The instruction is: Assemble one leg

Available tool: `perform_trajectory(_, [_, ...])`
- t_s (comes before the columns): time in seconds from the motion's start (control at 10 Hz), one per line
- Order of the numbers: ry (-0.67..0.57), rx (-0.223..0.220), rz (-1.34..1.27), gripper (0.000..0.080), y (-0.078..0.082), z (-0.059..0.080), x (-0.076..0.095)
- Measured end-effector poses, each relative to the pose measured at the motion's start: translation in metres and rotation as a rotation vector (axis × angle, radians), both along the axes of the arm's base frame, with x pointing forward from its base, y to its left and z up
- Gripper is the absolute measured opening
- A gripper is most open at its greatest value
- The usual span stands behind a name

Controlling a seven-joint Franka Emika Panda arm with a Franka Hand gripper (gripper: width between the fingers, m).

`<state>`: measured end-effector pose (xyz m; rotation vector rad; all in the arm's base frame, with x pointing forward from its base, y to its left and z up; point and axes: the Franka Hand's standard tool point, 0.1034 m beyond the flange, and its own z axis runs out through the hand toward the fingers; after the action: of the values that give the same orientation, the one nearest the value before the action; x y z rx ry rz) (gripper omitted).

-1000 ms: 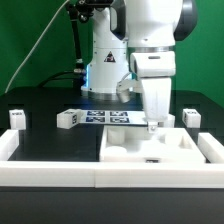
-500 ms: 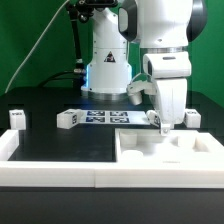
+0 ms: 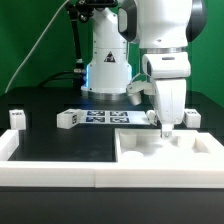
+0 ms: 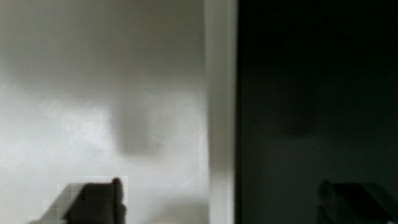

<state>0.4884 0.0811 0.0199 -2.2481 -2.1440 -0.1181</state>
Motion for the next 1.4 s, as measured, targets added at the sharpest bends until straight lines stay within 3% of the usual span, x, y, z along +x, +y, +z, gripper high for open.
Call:
perform_trajectory(0.1, [0.000, 0.000, 0.000, 0.0625, 0.000, 0.000, 0.000])
perform_trajectory(0.6, [-0.001, 0.000, -0.016, 0.0649, 0.000, 0.002, 0.000])
perform_trajectory(0.8, [-0.024, -0.005, -0.103, 0.0649, 0.005, 0.023, -0.011])
perform_trajectory(1.0, [-0.032, -0.007, -0.227, 0.0649, 0.015, 0.042, -0.032])
perform_trajectory(1.2, [-0.047, 0.013, -0.324, 0.0649, 0.035, 0.045, -0.050])
perform_trajectory(1.4, [-0.041, 0.009, -0.333, 0.0649, 0.030, 0.044, -0.049])
